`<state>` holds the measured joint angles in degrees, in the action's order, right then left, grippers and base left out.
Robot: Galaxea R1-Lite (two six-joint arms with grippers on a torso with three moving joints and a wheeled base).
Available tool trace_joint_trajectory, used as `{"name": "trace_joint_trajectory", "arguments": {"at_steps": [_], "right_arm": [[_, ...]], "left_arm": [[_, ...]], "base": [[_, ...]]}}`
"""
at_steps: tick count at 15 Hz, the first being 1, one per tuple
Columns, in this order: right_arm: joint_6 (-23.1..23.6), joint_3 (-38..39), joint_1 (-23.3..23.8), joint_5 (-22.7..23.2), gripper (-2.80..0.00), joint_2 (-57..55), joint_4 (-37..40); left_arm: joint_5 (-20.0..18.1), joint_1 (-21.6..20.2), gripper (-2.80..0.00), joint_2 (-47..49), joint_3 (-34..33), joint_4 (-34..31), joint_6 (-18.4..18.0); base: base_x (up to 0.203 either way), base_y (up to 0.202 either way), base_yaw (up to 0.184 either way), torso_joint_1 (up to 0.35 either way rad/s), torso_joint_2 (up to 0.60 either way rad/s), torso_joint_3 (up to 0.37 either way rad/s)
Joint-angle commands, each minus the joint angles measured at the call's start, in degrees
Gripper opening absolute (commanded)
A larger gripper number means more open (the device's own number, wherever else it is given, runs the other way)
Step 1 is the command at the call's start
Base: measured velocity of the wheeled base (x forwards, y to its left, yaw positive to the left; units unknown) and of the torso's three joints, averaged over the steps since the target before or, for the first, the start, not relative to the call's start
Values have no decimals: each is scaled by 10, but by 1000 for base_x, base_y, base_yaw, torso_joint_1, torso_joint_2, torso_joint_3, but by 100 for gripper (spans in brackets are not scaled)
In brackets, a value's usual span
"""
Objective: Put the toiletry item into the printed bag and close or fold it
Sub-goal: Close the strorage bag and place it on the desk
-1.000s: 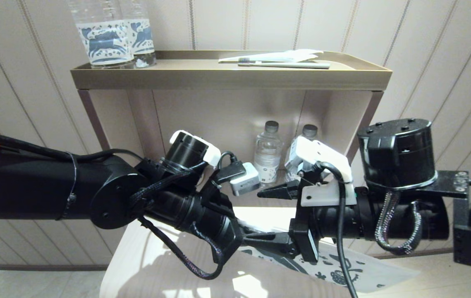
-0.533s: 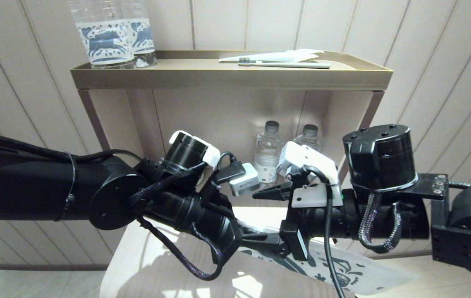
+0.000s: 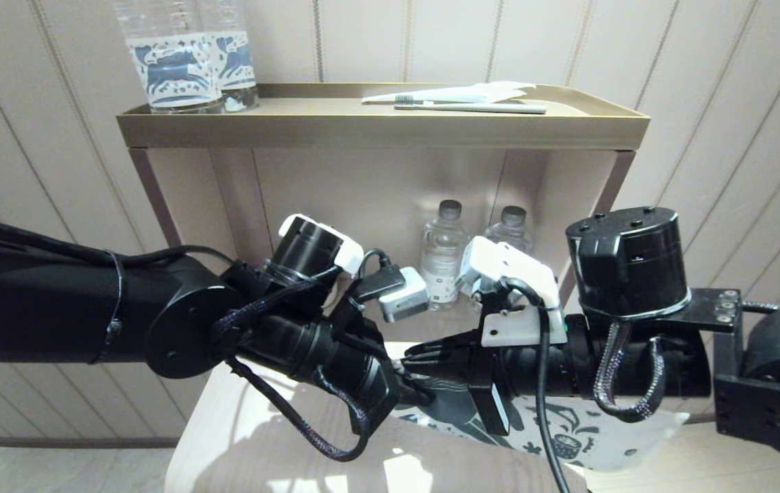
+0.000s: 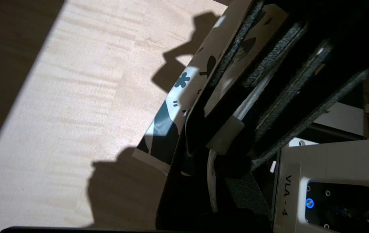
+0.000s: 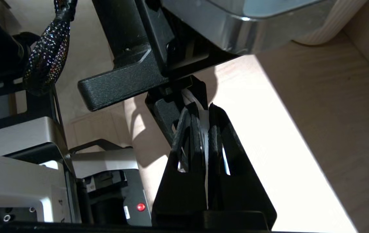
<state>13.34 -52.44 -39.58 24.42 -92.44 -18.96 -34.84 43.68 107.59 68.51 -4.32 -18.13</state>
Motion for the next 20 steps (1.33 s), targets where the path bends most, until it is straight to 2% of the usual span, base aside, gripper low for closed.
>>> {"name": "trace_joint_trajectory", "arguments": {"at_steps": [1,8,13,20], "right_arm": [[1,2,-1,1,-280,1,-2],[5,20,4,-2,-280,15,-19],[7,41,35,-1,-280,56,-22],[16,124,119,12,-280,145,-18]], "left_arm": [[-2,0,-280,-1,-1,-1,-2],[-1,0,-280,-19,-5,-2,-1],[1,-2,-280,-37,-9,-21,-3],[2,-7,-280,-58,-12,-41,-3]], "base": [[0,0,0,0,0,0],[0,0,0,0,0,0],[0,0,0,0,0,0],[0,0,0,0,0,0]]}}
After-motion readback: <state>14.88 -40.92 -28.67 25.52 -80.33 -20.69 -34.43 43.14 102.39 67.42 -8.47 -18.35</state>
